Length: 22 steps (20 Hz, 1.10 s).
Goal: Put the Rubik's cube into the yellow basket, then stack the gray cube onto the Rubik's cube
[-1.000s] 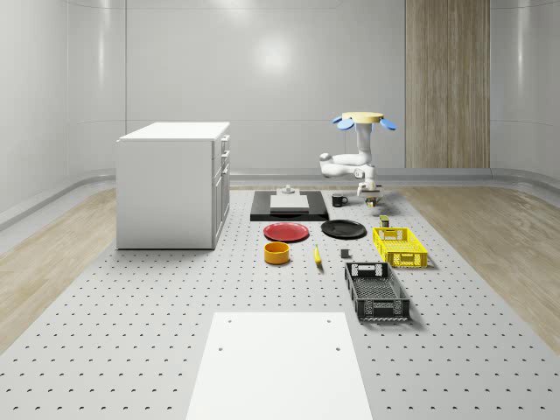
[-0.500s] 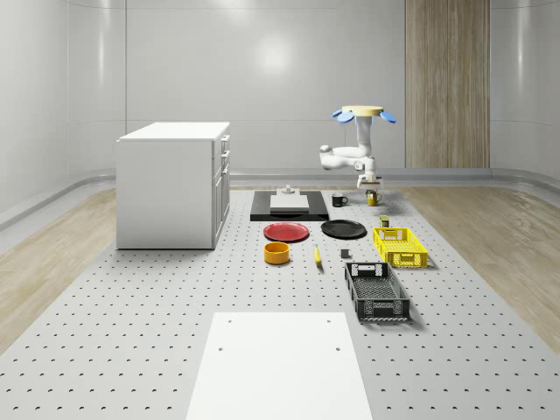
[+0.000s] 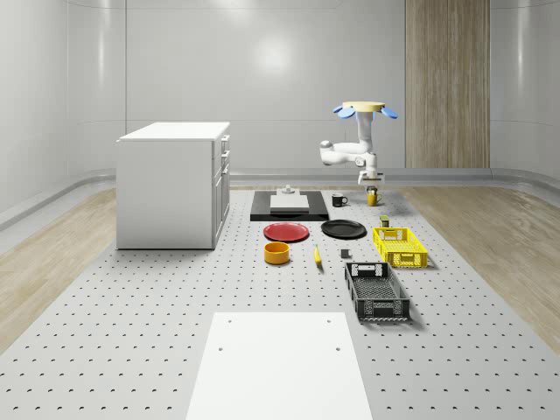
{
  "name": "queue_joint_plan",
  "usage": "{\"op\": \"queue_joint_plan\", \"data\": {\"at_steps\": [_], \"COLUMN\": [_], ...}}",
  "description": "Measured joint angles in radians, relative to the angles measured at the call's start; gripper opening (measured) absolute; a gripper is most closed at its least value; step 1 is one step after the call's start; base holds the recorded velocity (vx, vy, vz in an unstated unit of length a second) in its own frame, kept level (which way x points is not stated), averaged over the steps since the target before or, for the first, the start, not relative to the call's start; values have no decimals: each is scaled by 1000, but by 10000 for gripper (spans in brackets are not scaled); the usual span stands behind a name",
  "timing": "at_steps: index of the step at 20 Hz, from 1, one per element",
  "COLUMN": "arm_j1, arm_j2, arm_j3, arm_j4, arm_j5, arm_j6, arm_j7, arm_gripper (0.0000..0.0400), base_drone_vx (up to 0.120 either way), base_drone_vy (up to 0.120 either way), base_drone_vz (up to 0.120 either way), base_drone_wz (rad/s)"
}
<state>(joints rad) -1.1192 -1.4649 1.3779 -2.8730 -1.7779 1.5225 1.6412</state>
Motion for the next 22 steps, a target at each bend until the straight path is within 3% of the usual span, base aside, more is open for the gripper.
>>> {"op": "queue_joint_plan", "data": {"at_steps": [22], "arm_j1": [-10], "arm_j2": [-47], "arm_j3": [7], "arm_j4": [2], "arm_j5": [19], "arm_j6": [44], "arm_j7": [7], "arm_gripper": [321], "base_drone_vx": [120], "base_drone_vy": [0], "base_drone_vz": [0], "base_drone_wz": [0]}}
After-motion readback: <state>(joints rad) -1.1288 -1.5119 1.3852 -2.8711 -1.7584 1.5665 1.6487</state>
